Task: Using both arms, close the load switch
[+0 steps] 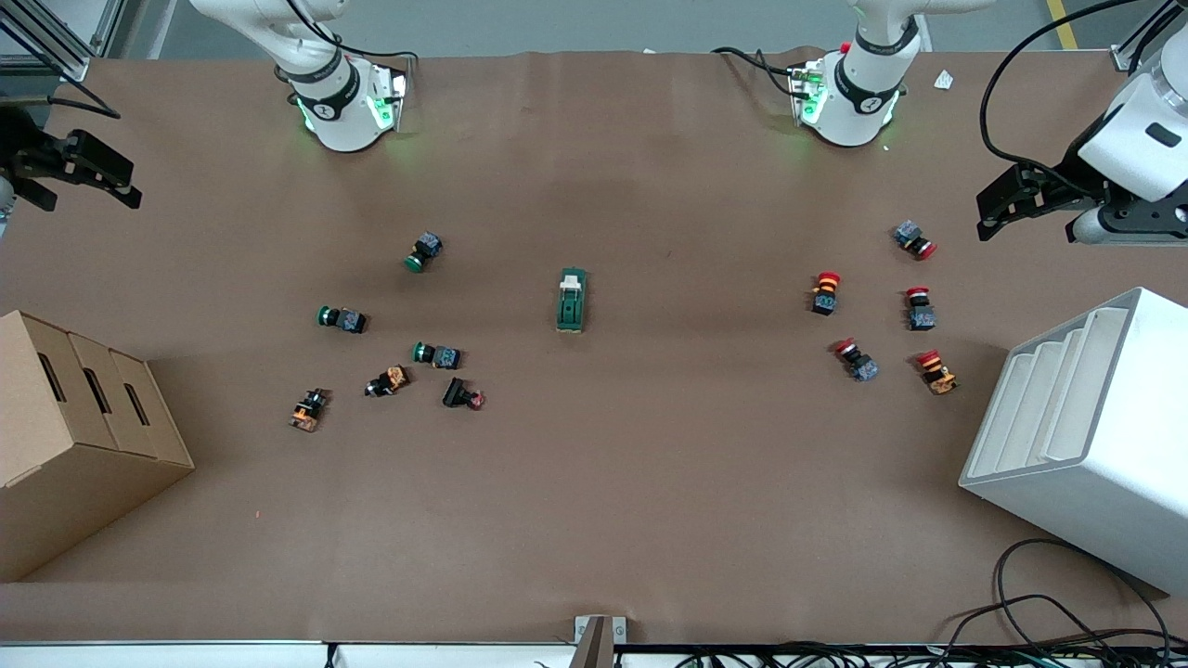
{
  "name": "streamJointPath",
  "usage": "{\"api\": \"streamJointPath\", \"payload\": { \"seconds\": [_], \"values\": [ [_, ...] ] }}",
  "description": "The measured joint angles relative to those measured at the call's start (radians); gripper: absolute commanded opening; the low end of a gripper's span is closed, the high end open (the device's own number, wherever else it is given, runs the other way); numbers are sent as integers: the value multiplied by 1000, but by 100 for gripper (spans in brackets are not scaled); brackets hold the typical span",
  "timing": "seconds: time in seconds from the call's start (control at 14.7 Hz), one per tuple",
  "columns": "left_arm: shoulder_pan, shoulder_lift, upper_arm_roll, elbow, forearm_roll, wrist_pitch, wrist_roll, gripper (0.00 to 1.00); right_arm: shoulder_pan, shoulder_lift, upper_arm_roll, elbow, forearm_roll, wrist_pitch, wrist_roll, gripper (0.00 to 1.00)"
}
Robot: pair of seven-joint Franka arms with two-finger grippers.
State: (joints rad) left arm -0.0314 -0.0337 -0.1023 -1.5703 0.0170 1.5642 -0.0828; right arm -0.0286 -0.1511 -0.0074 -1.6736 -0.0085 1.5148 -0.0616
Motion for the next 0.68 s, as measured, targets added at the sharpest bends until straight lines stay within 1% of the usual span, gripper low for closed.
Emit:
{"api": "streamJointPath", "payload": {
  "seconds": [0.27, 0.41, 0.55, 0.68],
  "values": [
    [-6, 0, -6, 1, 0, 0, -1, 100, 0, 8, -2, 19, 0, 4, 0, 100],
    [-12, 2, -27, 1, 0, 0, -25, 100, 0, 14, -2, 34, 0, 4, 0, 100],
    [-17, 20, -80, 1, 0, 6, -71, 100, 0, 27, -1, 49, 0, 2, 0, 100],
    [-24, 57, -151, 0, 0, 55, -150, 100, 1, 47, 0, 57, 0, 2, 0, 100]
  ]
}}
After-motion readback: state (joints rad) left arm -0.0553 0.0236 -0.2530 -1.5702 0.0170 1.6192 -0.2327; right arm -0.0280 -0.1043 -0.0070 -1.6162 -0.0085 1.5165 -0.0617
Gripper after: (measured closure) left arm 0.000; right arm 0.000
